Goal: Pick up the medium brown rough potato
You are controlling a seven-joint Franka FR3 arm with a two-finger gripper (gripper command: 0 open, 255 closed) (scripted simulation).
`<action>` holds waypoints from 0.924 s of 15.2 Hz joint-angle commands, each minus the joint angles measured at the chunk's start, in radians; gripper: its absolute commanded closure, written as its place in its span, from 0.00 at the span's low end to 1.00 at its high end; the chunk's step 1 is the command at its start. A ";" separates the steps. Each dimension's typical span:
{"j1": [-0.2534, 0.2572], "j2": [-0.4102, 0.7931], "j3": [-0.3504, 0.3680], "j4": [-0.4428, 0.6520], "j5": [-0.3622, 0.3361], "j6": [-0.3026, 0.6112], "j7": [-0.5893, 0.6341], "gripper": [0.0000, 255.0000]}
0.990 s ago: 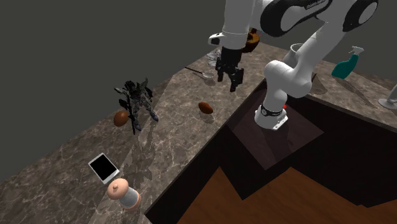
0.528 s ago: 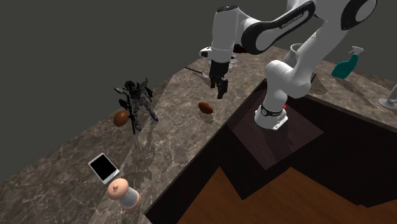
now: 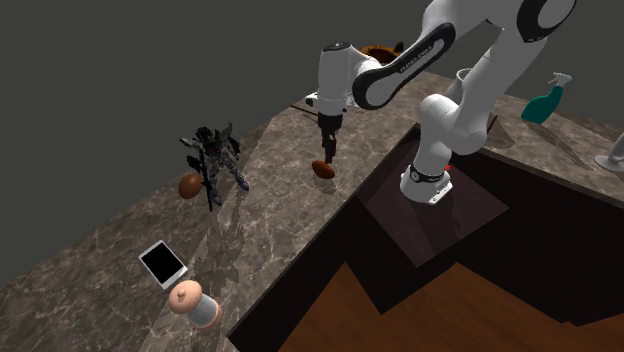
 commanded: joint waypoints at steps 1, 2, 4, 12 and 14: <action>-0.020 0.038 -0.015 -0.030 -0.002 0.066 0.016 0.00; -0.029 0.066 -0.025 -0.036 0.000 0.097 0.020 0.00; -0.045 0.123 -0.046 -0.047 0.006 0.159 0.026 0.00; -0.061 0.312 -0.106 -0.065 0.074 0.350 -0.002 0.00; -0.053 0.343 -0.110 -0.068 0.099 0.383 -0.022 0.00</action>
